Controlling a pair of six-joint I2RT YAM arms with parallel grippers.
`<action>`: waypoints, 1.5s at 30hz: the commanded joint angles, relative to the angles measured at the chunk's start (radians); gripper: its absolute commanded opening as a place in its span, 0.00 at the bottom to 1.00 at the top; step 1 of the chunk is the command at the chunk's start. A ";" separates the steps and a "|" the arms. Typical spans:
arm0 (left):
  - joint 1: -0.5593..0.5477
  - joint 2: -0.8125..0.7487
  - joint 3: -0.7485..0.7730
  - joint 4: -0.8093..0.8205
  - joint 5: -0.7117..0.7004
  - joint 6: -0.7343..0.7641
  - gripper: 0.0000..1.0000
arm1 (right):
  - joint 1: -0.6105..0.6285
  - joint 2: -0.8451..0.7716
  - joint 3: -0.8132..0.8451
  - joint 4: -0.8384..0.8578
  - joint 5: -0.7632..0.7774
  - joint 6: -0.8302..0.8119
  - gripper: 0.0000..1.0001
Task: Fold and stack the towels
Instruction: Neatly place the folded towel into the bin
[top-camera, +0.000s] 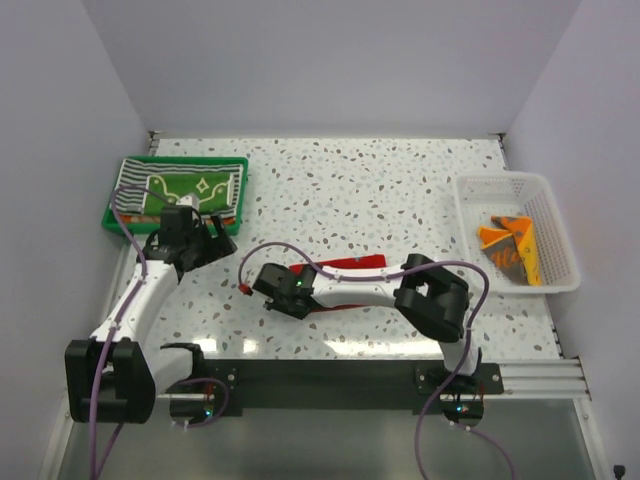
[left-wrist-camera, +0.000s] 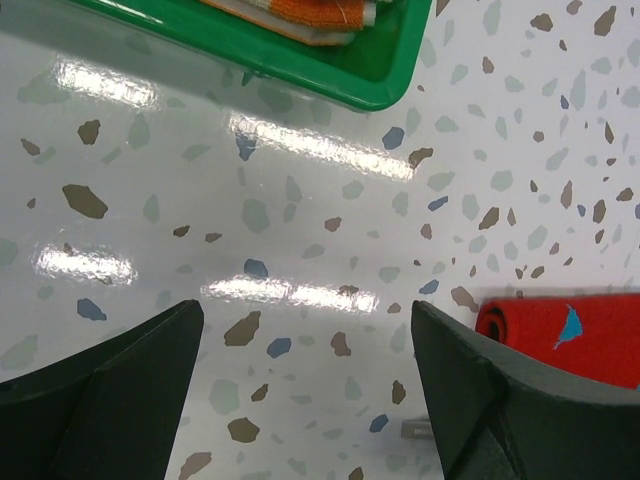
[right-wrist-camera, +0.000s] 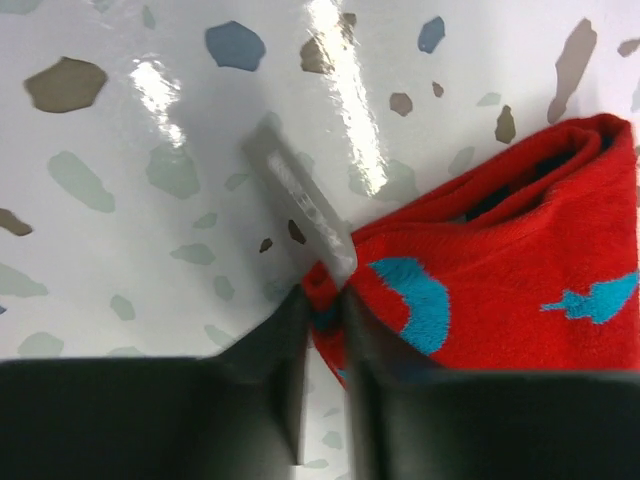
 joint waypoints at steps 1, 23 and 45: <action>0.010 -0.015 -0.004 0.004 0.040 0.018 0.89 | 0.003 0.030 -0.039 -0.005 0.078 -0.024 0.12; -0.235 0.040 -0.182 0.334 0.372 -0.396 0.98 | -0.065 -0.365 -0.312 0.393 -0.027 0.029 0.00; -0.476 0.322 -0.285 0.733 0.259 -0.708 0.87 | -0.065 -0.391 -0.368 0.461 -0.061 0.091 0.00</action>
